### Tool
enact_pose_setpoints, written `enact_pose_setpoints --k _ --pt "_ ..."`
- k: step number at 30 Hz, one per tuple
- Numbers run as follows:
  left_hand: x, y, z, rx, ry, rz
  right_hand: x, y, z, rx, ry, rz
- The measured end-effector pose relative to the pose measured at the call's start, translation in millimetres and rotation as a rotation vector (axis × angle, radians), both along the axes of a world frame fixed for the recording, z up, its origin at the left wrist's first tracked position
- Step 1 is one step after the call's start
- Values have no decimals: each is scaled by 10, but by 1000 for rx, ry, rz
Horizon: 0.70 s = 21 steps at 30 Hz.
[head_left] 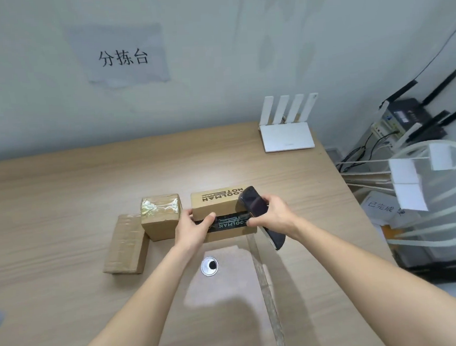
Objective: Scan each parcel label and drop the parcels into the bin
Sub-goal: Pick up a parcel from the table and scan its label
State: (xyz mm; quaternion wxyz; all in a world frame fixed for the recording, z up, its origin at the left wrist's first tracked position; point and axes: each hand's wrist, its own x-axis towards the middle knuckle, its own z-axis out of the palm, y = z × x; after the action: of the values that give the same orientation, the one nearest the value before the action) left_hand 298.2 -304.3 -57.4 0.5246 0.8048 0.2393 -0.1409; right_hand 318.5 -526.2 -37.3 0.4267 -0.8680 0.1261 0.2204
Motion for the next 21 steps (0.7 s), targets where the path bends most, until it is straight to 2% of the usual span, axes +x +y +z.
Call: enact_pose_setpoints --k 5,12,21 --pt "-264 12 639 -15 -99 47 -343 10 800 98 -118 -50" --pt "-646 168 1456 -138 -259 140 -851 51 1712 93 -200 -15" --pt "-1161 426 2047 -257 -401 -100 -1413 161 2325 106 -229 36"
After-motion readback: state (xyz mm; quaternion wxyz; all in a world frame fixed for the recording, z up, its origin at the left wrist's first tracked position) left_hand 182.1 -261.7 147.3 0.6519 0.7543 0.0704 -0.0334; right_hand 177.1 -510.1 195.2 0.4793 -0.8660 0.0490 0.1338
